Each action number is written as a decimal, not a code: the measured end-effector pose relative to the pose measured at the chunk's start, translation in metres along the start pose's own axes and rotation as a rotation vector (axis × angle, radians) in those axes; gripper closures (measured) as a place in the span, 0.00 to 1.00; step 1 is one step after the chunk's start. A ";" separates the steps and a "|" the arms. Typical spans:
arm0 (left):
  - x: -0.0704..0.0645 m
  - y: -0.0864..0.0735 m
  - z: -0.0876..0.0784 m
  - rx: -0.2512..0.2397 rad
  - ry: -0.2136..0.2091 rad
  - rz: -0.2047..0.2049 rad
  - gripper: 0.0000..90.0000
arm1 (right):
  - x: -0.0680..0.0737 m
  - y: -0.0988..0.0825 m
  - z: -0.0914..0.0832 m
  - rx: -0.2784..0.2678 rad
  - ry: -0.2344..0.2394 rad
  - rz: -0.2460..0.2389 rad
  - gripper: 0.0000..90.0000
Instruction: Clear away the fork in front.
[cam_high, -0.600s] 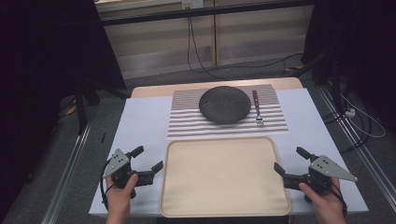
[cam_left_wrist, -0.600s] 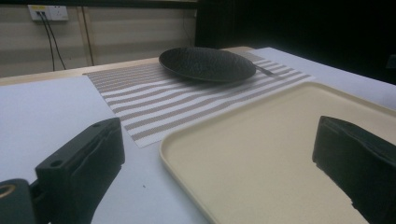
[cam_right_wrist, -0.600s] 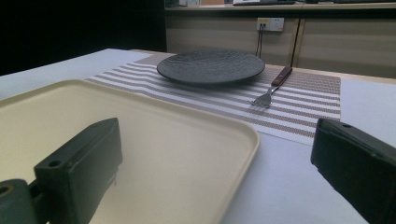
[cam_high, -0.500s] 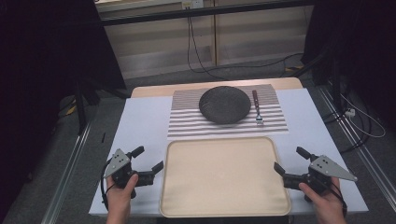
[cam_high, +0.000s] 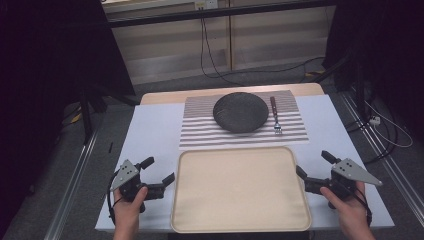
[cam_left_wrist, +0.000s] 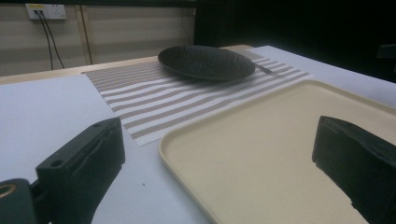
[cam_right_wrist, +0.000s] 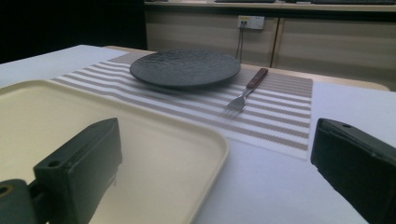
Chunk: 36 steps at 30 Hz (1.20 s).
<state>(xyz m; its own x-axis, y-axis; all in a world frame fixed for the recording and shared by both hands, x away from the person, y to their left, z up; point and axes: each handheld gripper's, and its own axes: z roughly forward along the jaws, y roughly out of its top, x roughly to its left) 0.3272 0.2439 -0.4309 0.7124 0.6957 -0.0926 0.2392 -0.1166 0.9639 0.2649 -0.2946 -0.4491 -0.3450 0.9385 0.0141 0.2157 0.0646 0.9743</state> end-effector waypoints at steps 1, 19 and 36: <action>0.000 0.000 0.000 0.002 -0.002 0.001 0.03 | -0.001 0.002 0.002 0.000 -0.007 -0.003 0.02; 0.000 -0.001 0.002 0.006 -0.012 0.001 0.03 | -0.020 0.021 0.056 0.077 -0.062 -0.020 0.03; -0.001 -0.001 0.003 0.012 -0.016 0.004 0.03 | -0.031 0.040 0.102 0.118 -0.072 0.006 0.04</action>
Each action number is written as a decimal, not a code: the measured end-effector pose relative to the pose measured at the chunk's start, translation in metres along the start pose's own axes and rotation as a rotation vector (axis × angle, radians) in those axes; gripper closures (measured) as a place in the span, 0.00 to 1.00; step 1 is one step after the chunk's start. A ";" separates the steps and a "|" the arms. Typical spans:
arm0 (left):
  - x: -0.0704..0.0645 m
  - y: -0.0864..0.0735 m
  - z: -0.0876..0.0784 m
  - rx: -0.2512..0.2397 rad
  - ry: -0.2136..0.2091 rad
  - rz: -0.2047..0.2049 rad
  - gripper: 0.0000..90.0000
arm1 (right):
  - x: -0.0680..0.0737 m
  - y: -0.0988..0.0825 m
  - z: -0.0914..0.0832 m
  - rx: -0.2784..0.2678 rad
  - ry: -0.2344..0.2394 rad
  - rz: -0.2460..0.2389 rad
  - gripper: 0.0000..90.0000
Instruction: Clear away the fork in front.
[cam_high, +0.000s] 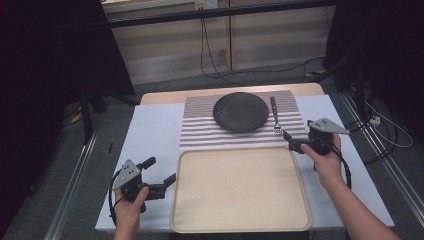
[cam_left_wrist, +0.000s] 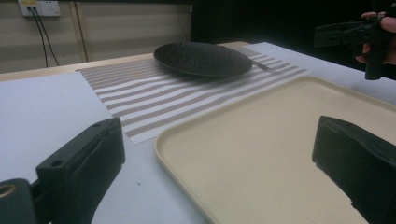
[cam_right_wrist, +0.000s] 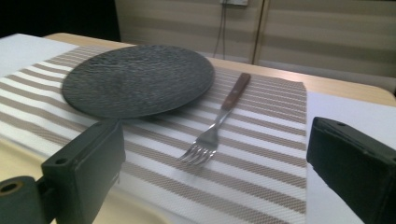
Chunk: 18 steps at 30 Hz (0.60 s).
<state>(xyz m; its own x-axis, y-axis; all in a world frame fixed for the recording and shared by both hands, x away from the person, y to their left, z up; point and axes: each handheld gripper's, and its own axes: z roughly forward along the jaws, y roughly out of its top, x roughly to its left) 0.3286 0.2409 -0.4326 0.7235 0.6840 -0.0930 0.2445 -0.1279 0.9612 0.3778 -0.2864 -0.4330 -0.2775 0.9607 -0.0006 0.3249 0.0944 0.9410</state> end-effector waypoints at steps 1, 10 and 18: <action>0.000 0.000 0.000 -0.001 -0.001 -0.001 0.03 | -0.001 0.002 0.005 0.012 -0.008 -0.009 0.05; -0.001 0.000 0.001 0.005 -0.002 -0.001 0.03 | -0.009 0.009 0.023 0.024 -0.038 -0.002 0.05; -0.001 -0.001 0.003 0.013 -0.006 0.000 0.03 | -0.015 0.015 0.035 0.033 -0.070 0.001 0.05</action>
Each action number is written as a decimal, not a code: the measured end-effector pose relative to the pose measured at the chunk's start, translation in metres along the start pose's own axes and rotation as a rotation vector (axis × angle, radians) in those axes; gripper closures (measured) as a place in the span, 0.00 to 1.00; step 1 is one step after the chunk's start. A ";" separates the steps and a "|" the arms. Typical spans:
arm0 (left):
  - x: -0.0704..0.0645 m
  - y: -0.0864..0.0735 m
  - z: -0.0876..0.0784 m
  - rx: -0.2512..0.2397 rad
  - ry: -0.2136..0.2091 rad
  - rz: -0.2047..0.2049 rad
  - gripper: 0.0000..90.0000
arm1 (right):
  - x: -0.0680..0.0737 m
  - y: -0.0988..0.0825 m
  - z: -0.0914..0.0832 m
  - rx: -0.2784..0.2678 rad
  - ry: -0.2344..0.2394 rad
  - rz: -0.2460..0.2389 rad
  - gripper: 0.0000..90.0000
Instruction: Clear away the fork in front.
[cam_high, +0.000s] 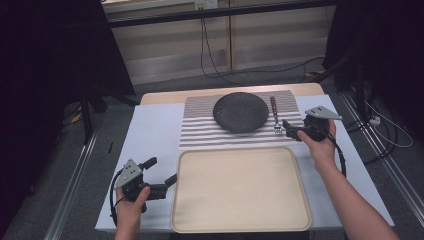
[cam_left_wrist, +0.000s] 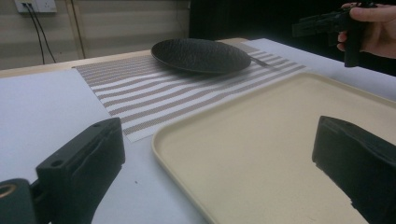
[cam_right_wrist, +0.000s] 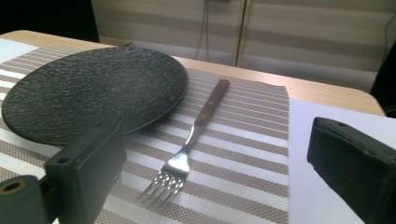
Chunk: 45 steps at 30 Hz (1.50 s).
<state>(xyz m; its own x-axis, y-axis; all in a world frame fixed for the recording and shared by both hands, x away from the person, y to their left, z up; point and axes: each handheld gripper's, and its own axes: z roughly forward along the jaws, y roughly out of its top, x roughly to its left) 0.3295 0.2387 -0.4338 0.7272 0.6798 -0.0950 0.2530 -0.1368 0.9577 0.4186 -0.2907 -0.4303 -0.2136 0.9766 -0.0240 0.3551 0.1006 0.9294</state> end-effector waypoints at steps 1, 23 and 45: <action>0.000 0.000 0.000 -0.003 0.000 -0.003 0.03 | 0.000 0.000 0.003 0.006 0.006 0.002 0.03; 0.001 0.000 0.000 -0.005 0.000 -0.005 0.03 | -0.010 0.007 0.030 0.054 -0.023 0.025 0.06; 0.001 0.000 0.001 -0.001 -0.005 -0.006 0.03 | -0.012 0.014 0.058 0.083 -0.029 0.022 0.06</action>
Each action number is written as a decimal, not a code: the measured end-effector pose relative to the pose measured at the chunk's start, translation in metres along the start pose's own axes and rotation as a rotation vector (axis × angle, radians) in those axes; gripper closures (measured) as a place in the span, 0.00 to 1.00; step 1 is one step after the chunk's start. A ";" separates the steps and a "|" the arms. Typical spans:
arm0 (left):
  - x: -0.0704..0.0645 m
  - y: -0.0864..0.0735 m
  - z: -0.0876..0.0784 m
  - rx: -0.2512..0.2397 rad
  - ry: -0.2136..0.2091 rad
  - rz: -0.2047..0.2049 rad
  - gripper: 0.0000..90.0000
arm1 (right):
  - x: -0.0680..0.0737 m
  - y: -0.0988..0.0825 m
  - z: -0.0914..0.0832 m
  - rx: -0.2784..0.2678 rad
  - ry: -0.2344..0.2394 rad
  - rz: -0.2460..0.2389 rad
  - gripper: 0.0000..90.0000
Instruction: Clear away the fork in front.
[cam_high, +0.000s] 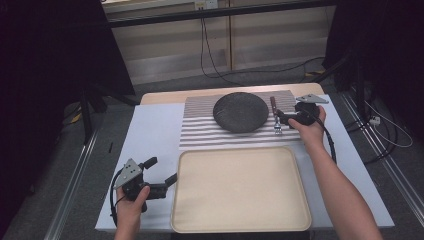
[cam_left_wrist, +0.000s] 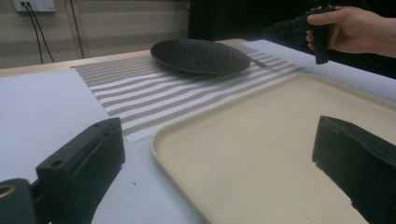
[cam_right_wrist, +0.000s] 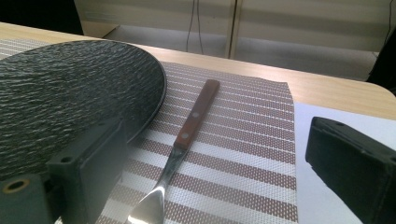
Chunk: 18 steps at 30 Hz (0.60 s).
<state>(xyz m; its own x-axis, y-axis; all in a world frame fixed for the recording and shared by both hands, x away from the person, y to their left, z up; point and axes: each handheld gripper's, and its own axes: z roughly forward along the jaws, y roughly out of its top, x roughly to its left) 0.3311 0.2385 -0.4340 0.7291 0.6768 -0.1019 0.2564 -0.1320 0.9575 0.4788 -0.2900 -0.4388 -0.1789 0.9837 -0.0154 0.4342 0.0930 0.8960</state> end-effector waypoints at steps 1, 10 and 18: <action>0.000 0.000 0.000 0.000 0.000 0.000 0.03 | 0.000 0.000 0.002 0.007 0.001 0.002 0.06; -0.001 0.000 0.002 0.006 -0.003 0.002 0.03 | 0.001 0.008 0.015 0.034 -0.006 -0.006 0.08; -0.001 -0.001 0.002 0.008 -0.003 0.003 0.03 | 0.002 0.011 0.029 0.088 0.001 -0.019 0.32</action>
<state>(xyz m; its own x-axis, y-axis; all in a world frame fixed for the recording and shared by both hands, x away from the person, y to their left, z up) 0.3320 0.2364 -0.4351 0.7316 0.6743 -0.1002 0.2597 -0.1397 0.9555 0.5086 -0.2828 -0.4420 -0.1882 0.9816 -0.0314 0.5065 0.1244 0.8532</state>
